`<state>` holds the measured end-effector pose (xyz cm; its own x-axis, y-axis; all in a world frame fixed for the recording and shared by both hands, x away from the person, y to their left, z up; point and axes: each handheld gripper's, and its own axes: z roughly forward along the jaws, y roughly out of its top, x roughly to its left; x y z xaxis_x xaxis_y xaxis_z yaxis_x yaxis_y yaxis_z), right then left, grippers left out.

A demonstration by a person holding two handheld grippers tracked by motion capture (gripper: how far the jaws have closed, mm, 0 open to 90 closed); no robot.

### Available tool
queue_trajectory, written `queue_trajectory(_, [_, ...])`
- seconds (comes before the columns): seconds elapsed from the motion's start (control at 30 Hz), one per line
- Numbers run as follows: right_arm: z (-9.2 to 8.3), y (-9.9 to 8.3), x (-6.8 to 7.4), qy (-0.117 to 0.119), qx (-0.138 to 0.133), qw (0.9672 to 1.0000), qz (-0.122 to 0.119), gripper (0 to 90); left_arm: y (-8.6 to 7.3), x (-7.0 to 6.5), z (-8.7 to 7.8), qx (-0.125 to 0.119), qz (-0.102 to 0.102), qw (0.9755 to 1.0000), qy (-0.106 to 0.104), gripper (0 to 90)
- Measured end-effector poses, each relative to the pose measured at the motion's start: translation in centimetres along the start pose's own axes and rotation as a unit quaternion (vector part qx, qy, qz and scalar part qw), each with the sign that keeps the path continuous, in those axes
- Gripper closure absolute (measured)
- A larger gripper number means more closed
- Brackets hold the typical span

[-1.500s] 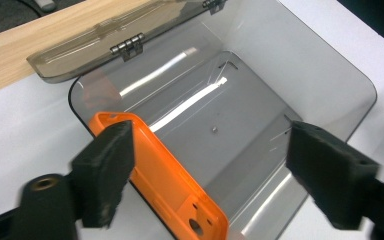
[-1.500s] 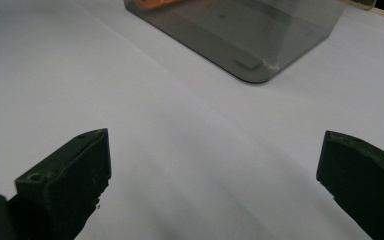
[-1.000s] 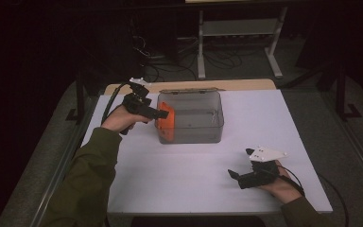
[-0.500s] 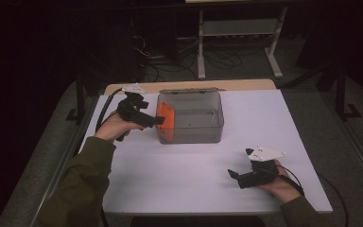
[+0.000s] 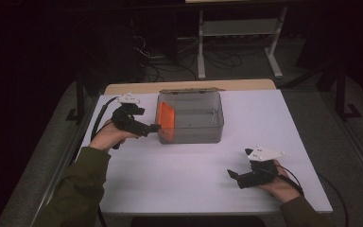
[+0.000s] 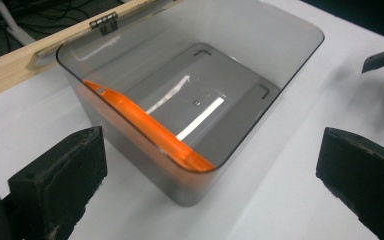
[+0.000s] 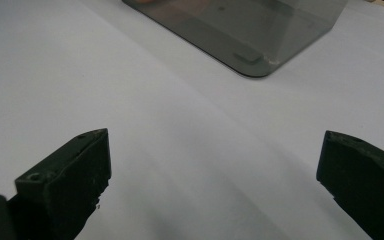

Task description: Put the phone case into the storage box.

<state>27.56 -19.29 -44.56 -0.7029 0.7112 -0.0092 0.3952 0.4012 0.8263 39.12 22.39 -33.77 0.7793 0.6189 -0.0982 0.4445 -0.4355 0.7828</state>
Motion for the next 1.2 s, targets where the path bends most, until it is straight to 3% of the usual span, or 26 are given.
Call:
queue_trajectory(0.4, [0.1,0.0,0.0,0.0,0.0,1.0,-0.001,0.5,-2.6,-0.6,-0.2,-0.006,0.015,0.9998,0.006,0.0])
queue_trajectory(1.2, [0.0,0.0,0.0,0.0,-0.001,1.0,-0.001,0.5,-8.4,-2.7,0.1,-0.021,0.013,0.9997,0.007,0.0])
